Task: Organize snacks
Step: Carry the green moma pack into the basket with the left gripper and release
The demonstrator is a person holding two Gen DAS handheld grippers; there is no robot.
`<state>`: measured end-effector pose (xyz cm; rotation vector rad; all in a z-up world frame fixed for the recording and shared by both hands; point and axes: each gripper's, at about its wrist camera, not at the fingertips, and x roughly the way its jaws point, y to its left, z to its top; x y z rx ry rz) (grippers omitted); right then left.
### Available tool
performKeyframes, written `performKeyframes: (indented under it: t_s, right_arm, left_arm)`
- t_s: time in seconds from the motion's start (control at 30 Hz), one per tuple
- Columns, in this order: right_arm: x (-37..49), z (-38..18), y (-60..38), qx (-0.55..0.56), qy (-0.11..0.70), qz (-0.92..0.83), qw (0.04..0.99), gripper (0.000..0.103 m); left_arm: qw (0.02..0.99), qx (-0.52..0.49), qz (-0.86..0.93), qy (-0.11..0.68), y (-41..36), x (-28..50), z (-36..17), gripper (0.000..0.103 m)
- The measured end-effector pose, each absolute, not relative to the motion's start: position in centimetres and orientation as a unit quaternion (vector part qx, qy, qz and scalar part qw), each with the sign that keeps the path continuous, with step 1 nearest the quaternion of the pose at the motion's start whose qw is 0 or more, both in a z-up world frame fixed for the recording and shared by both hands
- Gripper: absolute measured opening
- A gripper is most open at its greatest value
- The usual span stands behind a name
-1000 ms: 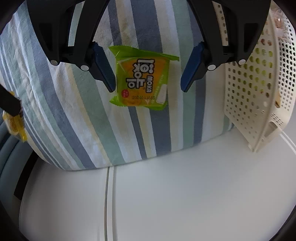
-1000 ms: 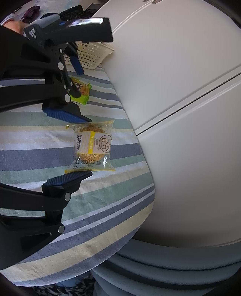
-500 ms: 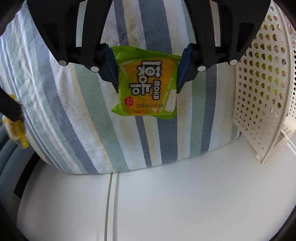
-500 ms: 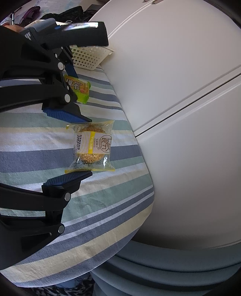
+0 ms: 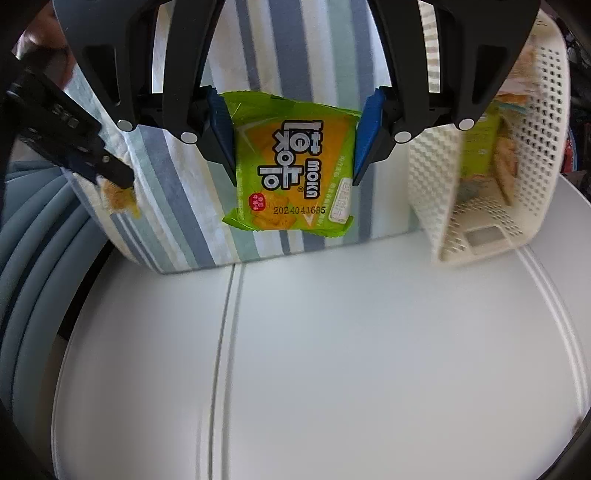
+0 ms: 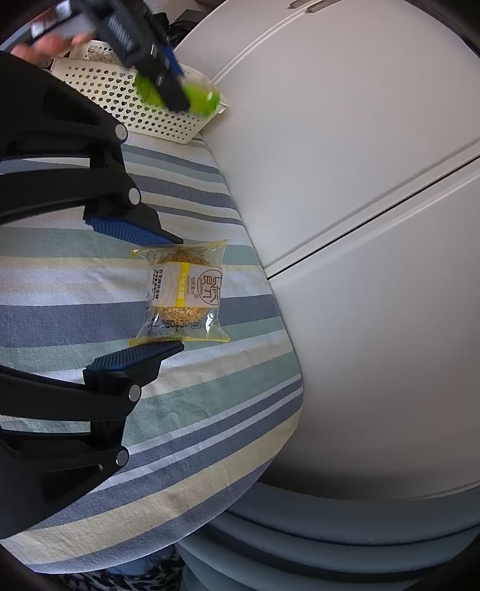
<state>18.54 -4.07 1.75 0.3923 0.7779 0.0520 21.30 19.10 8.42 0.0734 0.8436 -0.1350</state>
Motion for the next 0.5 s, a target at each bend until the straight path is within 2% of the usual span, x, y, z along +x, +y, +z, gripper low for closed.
performKeyframes:
  t_s: [0.23,0.5]
  right_arm:
    - [18.7,1.6,-3.7,0.191,0.379,0.028,0.905,0.05]
    - [18.8,1.5,-3.4,0.187,0.379,0.03,0.906,0.05]
  left_arm:
    - [0.922,0.026,-0.017,0.385,24.6,19.3,12.0,0.058]
    - [0.918,-0.017,0.046,0.393,32.0,18.9,12.0,0.058]
